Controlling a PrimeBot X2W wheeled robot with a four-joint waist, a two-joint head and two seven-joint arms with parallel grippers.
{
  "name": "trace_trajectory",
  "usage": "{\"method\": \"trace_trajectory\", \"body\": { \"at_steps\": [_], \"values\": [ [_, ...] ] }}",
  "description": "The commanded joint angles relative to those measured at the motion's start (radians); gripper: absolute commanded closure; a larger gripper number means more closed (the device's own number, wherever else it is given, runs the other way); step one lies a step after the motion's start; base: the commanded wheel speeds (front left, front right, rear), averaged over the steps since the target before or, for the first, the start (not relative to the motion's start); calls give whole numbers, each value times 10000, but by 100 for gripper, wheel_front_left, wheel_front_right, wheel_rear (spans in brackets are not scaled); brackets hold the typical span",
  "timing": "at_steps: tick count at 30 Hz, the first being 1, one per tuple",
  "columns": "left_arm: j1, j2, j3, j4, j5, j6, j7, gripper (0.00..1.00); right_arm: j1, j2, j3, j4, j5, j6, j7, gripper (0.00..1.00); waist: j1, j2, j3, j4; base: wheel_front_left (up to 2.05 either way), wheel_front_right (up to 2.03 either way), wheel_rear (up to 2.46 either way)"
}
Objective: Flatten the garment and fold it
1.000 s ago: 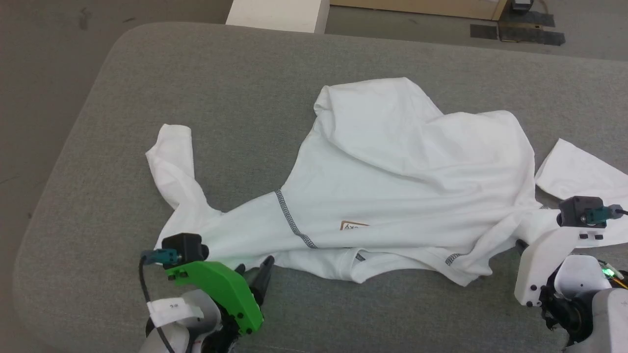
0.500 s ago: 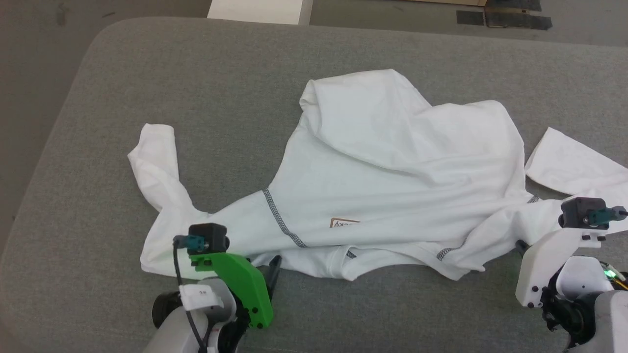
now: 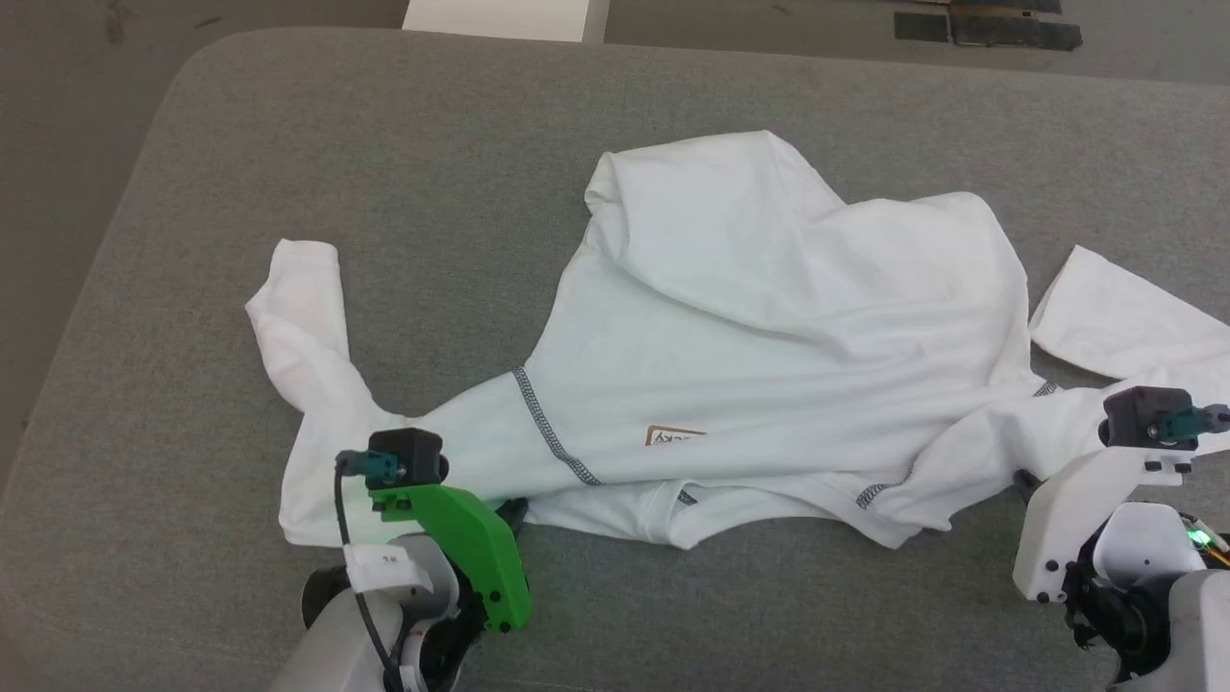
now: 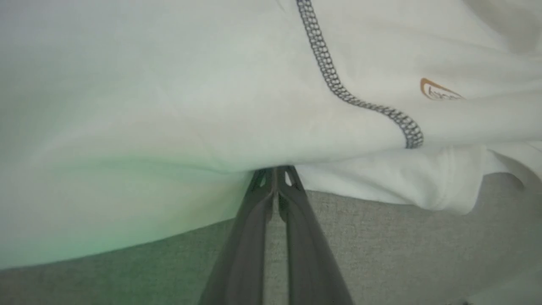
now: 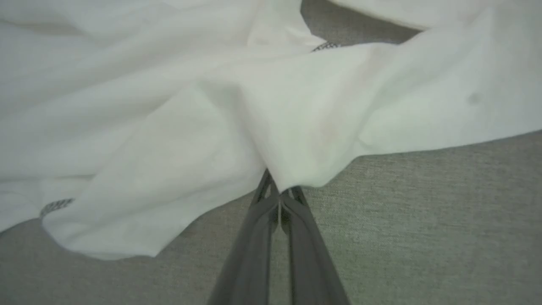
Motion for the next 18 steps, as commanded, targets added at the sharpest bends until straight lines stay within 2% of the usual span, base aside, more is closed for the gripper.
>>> {"method": "trace_trajectory", "body": {
  "at_steps": [1, 6, 10, 14, 18],
  "values": [
    [152, -159, -75, 92, -252, -121, 111, 100, 16, 9, -19, -62, 36, -13, 8, 100, 0, 0, -39, 22, 0, 0, 0],
    [224, -234, 429, -677, -927, -335, -50, 100, 11, 9, -105, -253, 411, -13, 78, 100, 0, 0, -218, 54, 0, 0, 0],
    [304, -169, 1129, -2054, -1901, -758, -84, 100, -40, 9, -311, -1125, 1966, -13, 597, 100, 0, 0, -554, 3, 0, 0, 0],
    [258, 18, 1921, -3205, -2428, -787, -308, 100, -273, 9, -736, -2144, 3480, -13, 1275, 100, 0, 0, -925, -123, 0, 0, 0],
    [-267, 135, 2662, -4028, -2760, -693, -524, 100, -877, 9, -1319, -2991, 4419, -13, 1885, 100, 0, 0, -1176, -191, 0, 0, 0]
  ]
}}
